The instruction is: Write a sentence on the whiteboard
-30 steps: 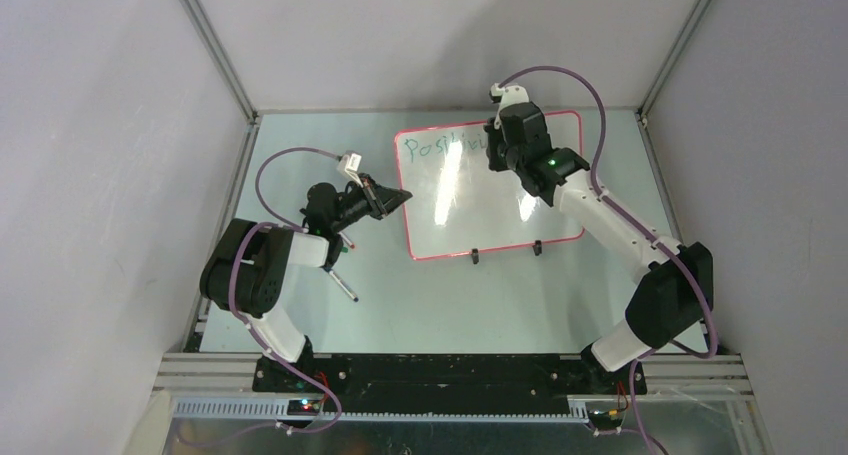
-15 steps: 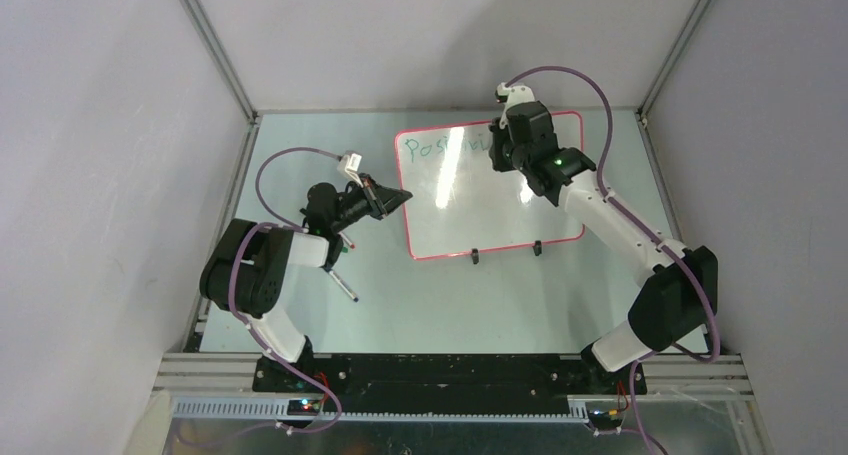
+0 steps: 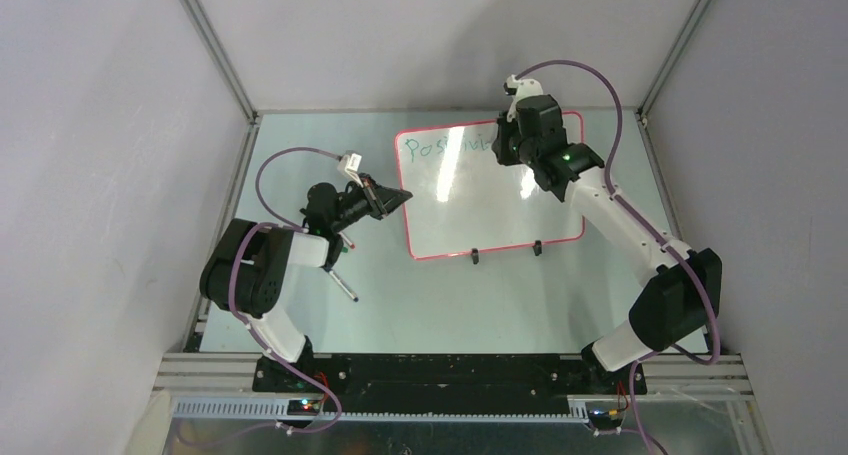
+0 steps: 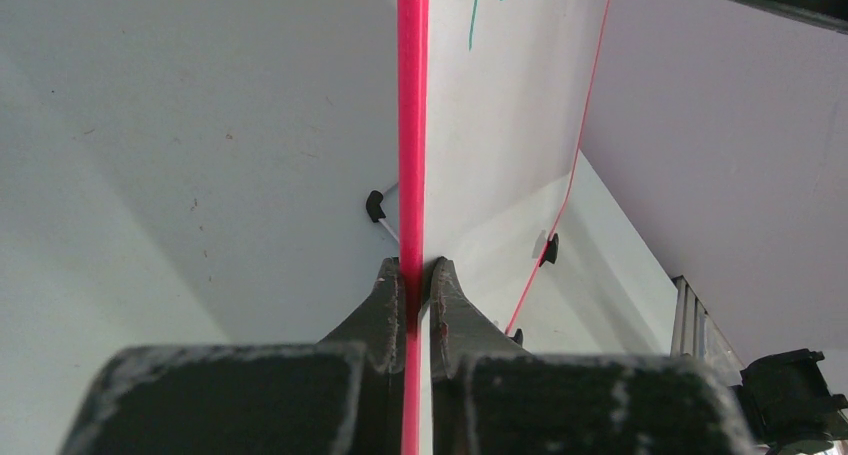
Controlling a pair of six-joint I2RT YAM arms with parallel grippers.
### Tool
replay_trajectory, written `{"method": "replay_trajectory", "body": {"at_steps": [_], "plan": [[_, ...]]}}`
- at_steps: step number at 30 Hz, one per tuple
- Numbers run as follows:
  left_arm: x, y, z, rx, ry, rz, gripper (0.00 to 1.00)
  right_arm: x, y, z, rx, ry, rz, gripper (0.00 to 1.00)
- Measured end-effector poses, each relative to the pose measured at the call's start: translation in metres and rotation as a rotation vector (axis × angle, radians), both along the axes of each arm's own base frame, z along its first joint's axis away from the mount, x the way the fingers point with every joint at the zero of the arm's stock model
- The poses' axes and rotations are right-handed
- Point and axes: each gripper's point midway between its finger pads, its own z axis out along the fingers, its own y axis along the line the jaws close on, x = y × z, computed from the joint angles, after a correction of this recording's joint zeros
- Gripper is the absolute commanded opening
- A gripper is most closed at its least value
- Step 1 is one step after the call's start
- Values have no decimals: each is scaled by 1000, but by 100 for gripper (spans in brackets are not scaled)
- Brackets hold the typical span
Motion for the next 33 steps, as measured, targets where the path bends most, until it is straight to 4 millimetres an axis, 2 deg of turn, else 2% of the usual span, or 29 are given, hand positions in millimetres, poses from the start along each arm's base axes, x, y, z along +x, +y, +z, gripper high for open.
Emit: {"method": "replay_trajectory", "body": {"at_steps": [6, 16, 33], "plan": [[0, 0, 0, 0, 0, 0, 0, 2, 3, 11, 16, -19, 10, 0], [0, 0, 0, 0, 0, 0, 0, 4, -1, 13, 17, -24, -2, 0], [0, 0, 0, 0, 0, 1, 0, 13, -4, 6, -6, -18, -35, 0]]}}
